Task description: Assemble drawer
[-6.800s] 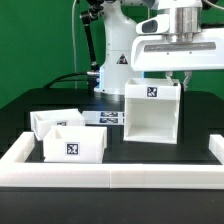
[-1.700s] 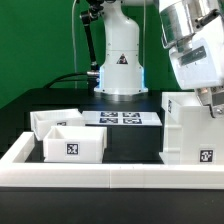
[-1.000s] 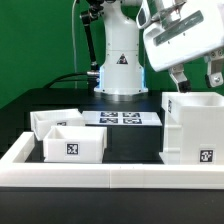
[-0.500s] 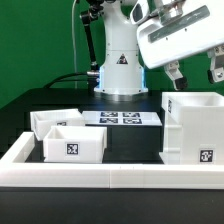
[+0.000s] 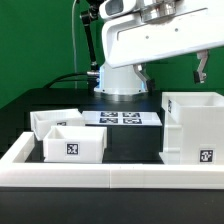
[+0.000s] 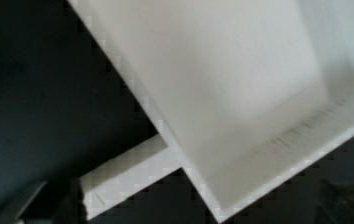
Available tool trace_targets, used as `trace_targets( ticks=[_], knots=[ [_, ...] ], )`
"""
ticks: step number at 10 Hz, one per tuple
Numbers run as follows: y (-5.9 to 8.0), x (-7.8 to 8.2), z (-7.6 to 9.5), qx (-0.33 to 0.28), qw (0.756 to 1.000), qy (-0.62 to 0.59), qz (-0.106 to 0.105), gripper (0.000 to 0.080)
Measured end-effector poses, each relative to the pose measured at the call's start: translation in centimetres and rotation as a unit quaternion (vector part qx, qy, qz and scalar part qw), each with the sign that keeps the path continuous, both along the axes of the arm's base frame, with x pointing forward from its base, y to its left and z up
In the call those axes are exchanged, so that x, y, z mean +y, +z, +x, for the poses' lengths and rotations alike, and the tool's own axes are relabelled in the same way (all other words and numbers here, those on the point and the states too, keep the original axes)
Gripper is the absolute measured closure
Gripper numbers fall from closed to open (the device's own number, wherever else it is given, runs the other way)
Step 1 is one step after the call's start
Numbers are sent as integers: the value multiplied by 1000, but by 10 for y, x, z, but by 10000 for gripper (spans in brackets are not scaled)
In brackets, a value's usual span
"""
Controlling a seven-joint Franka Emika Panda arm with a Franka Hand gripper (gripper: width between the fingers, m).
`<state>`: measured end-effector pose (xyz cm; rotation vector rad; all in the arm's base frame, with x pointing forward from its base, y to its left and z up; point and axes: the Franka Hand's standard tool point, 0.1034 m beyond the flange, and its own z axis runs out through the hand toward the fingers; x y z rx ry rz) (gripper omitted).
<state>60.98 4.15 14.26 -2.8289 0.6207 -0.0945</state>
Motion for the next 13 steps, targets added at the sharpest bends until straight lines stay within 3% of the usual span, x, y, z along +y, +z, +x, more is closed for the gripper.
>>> trace_targets(
  ticks=[3,6,9,10,13],
  knots=[
    [0,-4,-1,-18,996,88,-11,151],
    [-8,-60,-26,-25,986,159,-34,151],
    [-25,-100,-30,-42,980,184,-65,151],
    [-27,-101,-29,-47,977,191,-76,151],
    [-26,-101,-29,-47,977,191,-76,151]
  ],
)
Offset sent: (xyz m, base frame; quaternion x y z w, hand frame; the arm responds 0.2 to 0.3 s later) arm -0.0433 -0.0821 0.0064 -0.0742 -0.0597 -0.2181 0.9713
